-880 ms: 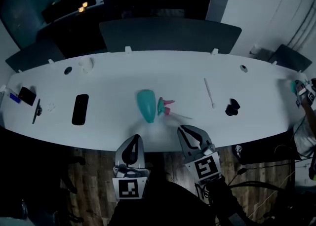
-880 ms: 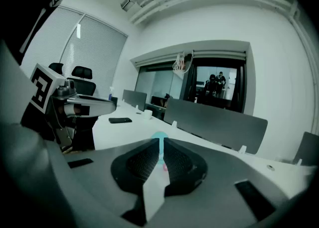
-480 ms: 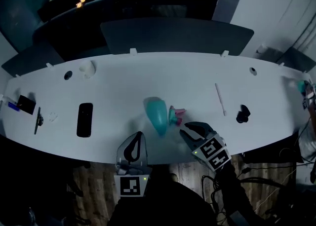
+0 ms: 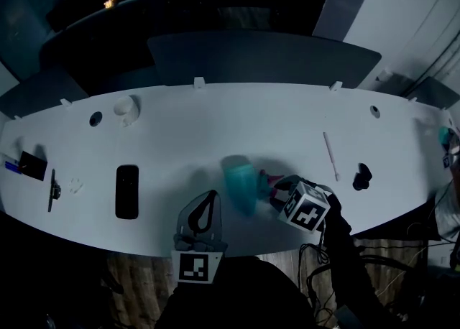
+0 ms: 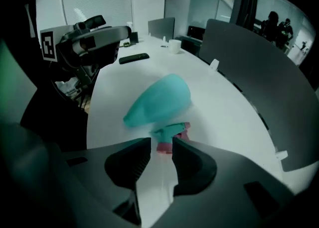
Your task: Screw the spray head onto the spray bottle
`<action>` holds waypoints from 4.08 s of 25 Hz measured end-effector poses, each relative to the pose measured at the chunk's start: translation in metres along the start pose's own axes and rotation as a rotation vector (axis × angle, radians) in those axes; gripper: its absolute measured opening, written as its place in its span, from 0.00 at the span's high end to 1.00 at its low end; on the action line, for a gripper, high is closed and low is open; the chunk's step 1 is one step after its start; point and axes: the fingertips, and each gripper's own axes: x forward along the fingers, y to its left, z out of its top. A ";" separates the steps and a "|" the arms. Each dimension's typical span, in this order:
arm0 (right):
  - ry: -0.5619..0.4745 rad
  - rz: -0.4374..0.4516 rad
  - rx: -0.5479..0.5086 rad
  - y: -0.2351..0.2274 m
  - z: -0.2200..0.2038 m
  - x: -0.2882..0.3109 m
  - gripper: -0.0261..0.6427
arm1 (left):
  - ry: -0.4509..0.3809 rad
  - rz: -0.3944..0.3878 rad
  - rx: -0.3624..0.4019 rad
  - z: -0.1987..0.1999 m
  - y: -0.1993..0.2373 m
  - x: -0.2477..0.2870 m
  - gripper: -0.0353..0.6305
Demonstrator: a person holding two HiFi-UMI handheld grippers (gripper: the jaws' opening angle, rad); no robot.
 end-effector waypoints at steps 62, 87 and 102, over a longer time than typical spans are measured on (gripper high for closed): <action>-1.296 -0.240 0.487 -0.019 0.071 -0.165 0.78 | -0.004 0.038 -0.003 0.015 -0.019 0.000 0.94; -1.331 -0.189 0.391 -0.006 0.090 -0.190 0.78 | 0.034 -0.413 0.119 0.005 -0.129 0.019 0.94; -1.344 -0.158 0.391 -0.003 0.092 -0.194 0.78 | 0.078 -0.450 0.134 -0.005 -0.130 0.042 0.92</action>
